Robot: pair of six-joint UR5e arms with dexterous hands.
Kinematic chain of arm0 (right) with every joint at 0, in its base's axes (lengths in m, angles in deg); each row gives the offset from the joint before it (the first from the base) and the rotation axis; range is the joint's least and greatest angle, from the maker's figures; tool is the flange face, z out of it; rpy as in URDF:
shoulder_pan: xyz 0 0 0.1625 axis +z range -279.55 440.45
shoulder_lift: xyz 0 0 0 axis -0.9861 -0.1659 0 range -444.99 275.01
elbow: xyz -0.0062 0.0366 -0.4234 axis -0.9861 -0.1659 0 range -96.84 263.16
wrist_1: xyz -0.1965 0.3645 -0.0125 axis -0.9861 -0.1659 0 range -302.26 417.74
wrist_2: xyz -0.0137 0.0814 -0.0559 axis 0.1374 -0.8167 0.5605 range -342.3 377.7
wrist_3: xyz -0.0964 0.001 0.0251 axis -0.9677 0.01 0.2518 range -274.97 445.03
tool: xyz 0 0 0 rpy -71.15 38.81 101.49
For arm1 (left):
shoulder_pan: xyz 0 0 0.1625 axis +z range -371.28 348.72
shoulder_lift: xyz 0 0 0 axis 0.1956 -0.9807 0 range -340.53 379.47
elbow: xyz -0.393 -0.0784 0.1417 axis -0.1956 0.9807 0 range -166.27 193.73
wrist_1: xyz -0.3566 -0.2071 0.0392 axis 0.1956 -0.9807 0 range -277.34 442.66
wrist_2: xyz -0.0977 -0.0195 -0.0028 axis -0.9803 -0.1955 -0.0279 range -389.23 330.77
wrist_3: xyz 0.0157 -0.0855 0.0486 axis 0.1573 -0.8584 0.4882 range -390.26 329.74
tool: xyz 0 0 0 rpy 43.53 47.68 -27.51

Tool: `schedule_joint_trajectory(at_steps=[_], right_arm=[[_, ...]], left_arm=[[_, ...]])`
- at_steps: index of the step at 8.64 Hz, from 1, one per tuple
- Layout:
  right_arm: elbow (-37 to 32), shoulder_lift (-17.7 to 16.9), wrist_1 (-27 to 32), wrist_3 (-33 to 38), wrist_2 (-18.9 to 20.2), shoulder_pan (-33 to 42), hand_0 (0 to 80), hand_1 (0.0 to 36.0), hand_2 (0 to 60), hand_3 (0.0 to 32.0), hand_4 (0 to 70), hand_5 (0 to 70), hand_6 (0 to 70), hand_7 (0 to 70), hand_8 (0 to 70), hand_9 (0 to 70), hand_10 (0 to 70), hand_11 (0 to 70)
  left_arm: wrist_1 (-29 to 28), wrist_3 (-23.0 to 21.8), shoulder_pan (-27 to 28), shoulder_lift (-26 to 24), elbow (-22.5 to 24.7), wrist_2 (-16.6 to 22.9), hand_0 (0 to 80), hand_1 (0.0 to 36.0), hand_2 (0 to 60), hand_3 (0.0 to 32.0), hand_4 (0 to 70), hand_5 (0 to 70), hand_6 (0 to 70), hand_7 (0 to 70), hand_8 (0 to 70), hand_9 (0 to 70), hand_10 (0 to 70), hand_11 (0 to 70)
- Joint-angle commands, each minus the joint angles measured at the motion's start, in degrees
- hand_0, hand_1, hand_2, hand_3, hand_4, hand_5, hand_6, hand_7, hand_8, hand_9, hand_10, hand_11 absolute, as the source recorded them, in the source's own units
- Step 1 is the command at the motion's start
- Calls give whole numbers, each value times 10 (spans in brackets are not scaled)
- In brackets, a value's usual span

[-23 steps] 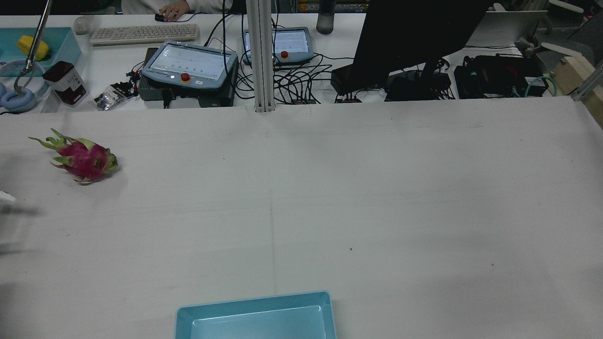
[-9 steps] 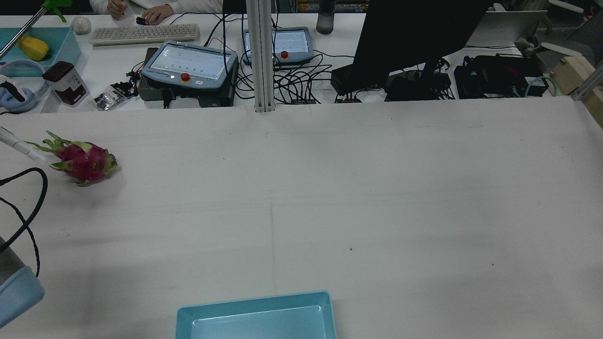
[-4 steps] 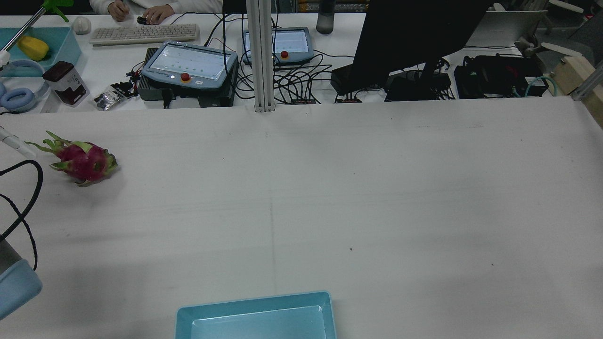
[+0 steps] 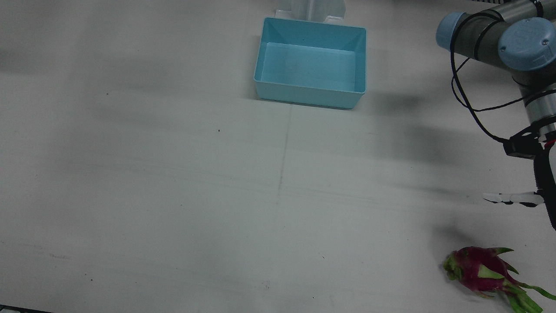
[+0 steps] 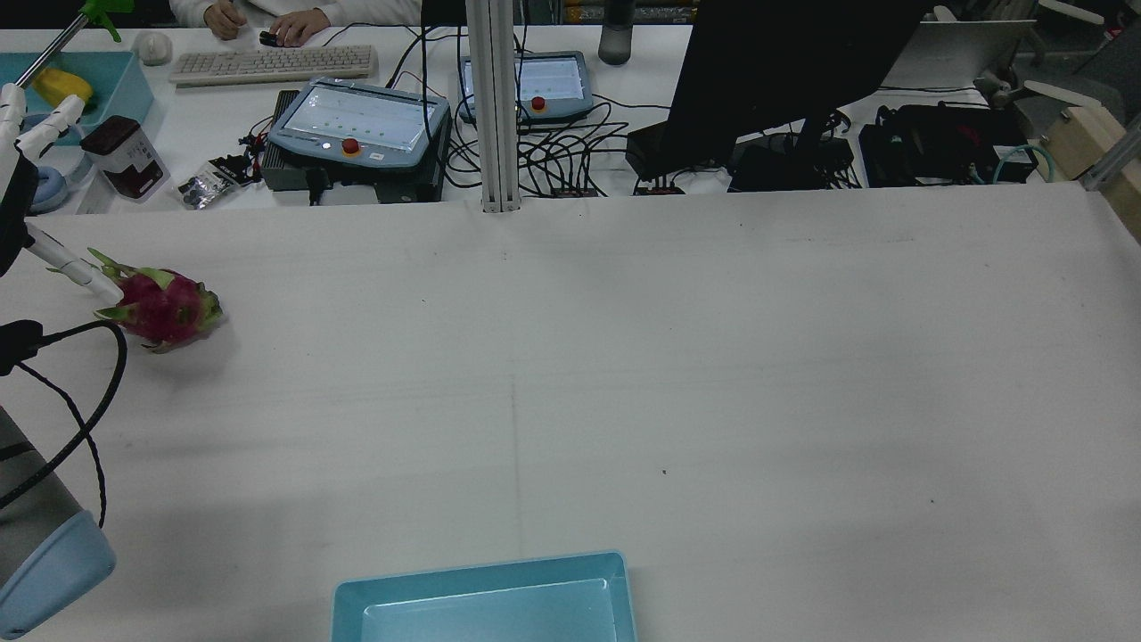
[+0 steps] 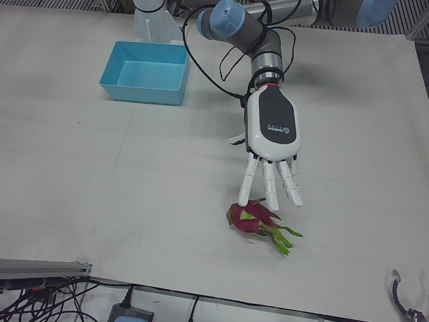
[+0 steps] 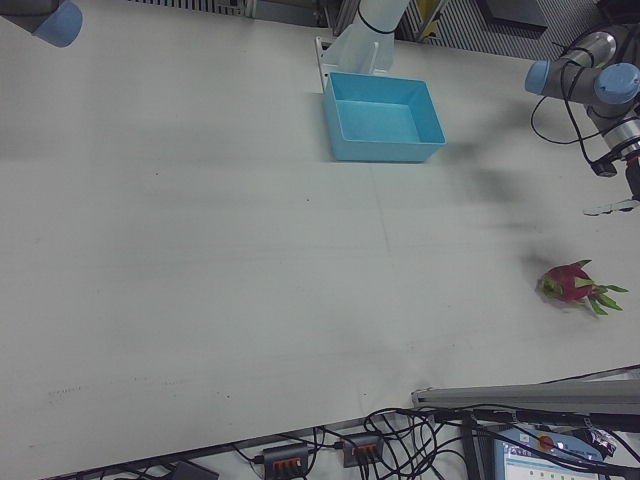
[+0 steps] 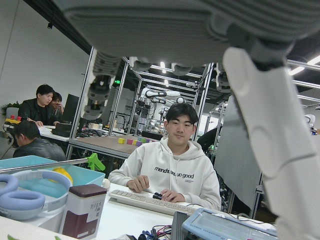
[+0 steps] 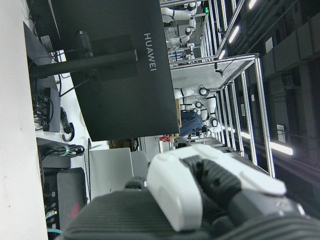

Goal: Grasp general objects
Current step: 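Move the left hand forward toward the pink dragon fruit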

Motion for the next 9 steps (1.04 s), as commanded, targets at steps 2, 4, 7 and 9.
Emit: schedule_joint_trajectory(at_steps=[2,4,7,9], right_arm=[[-1,0,0,0,0,0,0,0,0,0,0,0,0,0,0,0,0,0],[0,0,0,0,0,0,0,0,0,0,0,0,0,0,0,0,0,0],[0,0,0,0,0,0,0,0,0,0,0,0,0,0,0,0,0,0],[0,0,0,0,0,0,0,0,0,0,0,0,0,0,0,0,0,0]], left_arm=[[-108,45,7,-5,-111,-2,464,124,42,222,2,0,0,0,0,0,0,0],[-110,70,12,-34,-154,0,469,134,60,230,10,0,0,0,0,0,0,0],[-139,72,22,-52,-221,2,469,129,52,0,0,700,0,0,0,0,0,0],[-148,78,22,-55,-239,3,465,121,46,0,0,700,0,0,0,0,0,0]])
